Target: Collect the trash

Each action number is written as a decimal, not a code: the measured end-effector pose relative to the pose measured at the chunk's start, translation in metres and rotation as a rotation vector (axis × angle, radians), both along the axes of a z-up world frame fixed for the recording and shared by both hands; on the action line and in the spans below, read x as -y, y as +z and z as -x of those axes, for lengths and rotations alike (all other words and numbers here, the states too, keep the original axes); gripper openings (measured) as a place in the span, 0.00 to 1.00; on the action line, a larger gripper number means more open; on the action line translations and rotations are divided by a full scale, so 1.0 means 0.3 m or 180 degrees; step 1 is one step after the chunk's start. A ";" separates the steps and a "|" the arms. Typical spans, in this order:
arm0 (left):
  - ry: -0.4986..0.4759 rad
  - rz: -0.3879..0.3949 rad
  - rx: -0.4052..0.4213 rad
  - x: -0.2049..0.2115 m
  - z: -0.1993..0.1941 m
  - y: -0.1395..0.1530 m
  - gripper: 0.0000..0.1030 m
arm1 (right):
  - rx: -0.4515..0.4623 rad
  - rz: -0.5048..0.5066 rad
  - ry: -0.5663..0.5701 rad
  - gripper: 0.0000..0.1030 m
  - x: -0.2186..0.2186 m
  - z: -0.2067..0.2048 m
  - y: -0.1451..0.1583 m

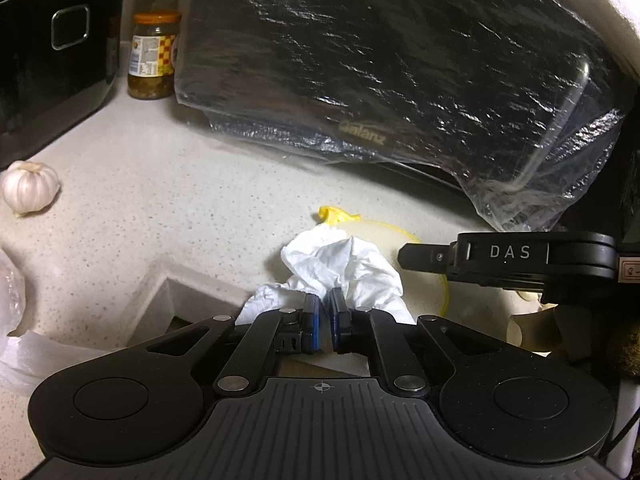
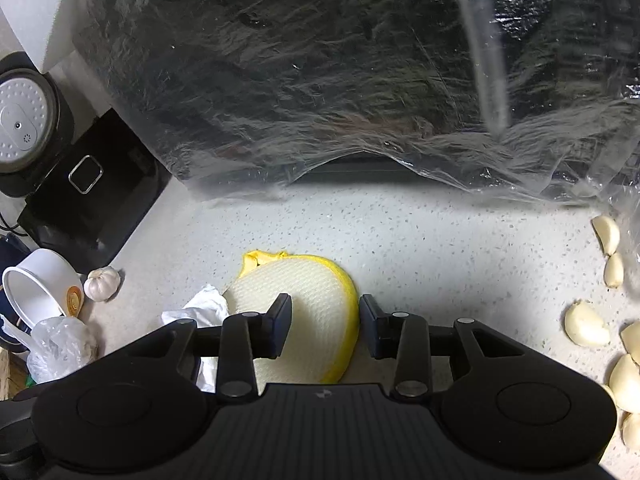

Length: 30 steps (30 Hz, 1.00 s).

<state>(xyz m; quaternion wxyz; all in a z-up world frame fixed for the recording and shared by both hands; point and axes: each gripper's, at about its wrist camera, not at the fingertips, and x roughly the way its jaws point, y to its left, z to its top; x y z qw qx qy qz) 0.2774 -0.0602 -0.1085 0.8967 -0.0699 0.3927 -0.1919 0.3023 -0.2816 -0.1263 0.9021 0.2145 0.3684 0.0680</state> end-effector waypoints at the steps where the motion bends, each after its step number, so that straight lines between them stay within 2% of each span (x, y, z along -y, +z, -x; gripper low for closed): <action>1: 0.0000 -0.0008 0.0006 0.001 0.001 0.002 0.07 | -0.0005 0.0007 0.0016 0.38 -0.006 0.000 0.002; 12: 0.0098 -0.0017 0.0077 -0.039 0.018 0.021 0.07 | -0.0061 -0.0228 0.0391 0.38 -0.025 0.134 0.033; 16: 0.0061 -0.0092 0.0101 -0.025 0.013 0.021 0.07 | -0.0038 -0.0095 0.0518 0.38 -0.046 0.165 0.042; 20: -0.0011 -0.0121 0.0147 -0.001 0.022 0.028 0.07 | 0.0090 0.0189 0.0266 0.39 -0.032 0.160 0.060; 25: -0.0118 -0.0122 0.0347 0.025 0.050 0.073 0.07 | 0.0057 0.0123 0.0038 0.39 0.008 0.116 0.039; 27: -0.0169 -0.0072 0.0339 0.034 0.041 0.079 0.07 | 0.0030 0.0120 -0.0027 0.39 0.016 0.105 0.024; 30: -0.0179 -0.0133 0.0266 0.057 0.014 0.052 0.07 | 0.0011 0.0064 -0.0041 0.39 0.025 0.097 0.006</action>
